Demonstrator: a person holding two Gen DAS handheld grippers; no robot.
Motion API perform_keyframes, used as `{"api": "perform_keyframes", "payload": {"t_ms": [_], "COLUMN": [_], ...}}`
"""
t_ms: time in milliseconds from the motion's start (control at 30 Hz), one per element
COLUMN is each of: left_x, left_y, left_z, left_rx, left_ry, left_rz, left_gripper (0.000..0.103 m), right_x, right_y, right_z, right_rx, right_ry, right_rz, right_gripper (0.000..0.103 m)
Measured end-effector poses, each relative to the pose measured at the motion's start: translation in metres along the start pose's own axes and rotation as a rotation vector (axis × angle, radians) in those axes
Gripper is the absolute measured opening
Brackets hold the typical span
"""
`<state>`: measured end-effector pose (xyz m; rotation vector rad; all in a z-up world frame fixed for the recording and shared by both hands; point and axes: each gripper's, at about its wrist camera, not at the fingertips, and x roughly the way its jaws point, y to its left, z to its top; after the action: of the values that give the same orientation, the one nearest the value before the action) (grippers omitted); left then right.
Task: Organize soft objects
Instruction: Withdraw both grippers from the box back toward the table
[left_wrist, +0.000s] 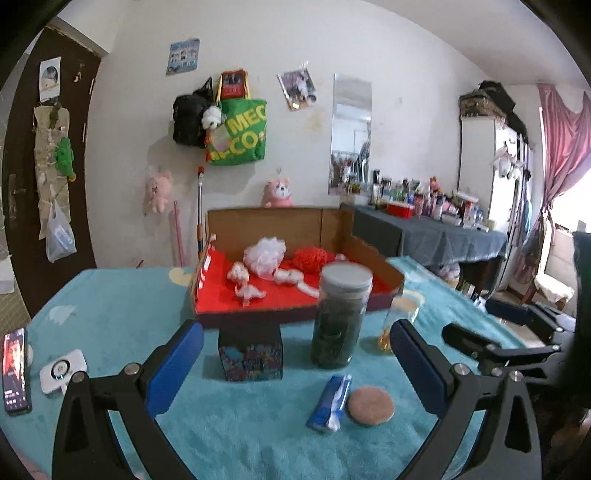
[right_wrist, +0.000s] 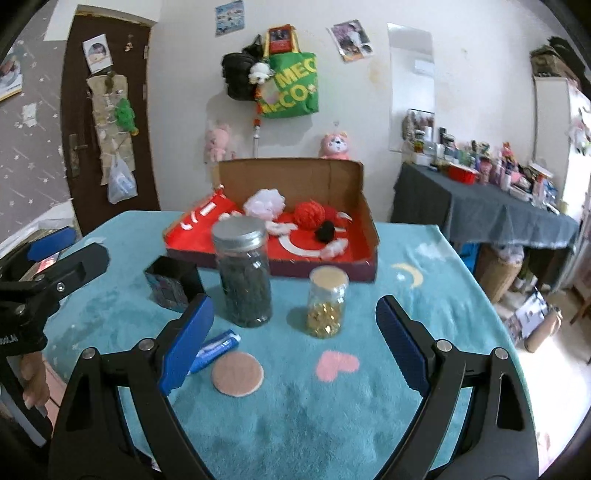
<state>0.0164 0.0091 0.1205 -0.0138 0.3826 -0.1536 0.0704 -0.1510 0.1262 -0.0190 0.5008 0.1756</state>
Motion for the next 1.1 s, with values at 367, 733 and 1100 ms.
{"api": "perform_keyframes", "payload": {"t_ms": [367,733,1100], "left_x": [0.032,0.049,0.059], "left_y": [-0.004,-0.002,-0.001], "left_z": [-0.048,-0.066,-0.074], "left_rx": [-0.019,-0.028,-0.020], "left_ry": [0.114,0.196,0.244], "left_rz": [0.000,0.017,0.031], "left_gripper": [0.103,0.103,0.103], "right_x": [0.023,0.045,0.056], "right_y": [-0.007,-0.009,-0.013], "right_z": [-0.040,-0.063,-0.072], "right_rx": [0.038,0.056,0.067], "right_ry": [0.039,0.104,0.150], "right_rz": [-0.054,-0.056,-0.049], "right_gripper": [0.090,0.090,0.090]}}
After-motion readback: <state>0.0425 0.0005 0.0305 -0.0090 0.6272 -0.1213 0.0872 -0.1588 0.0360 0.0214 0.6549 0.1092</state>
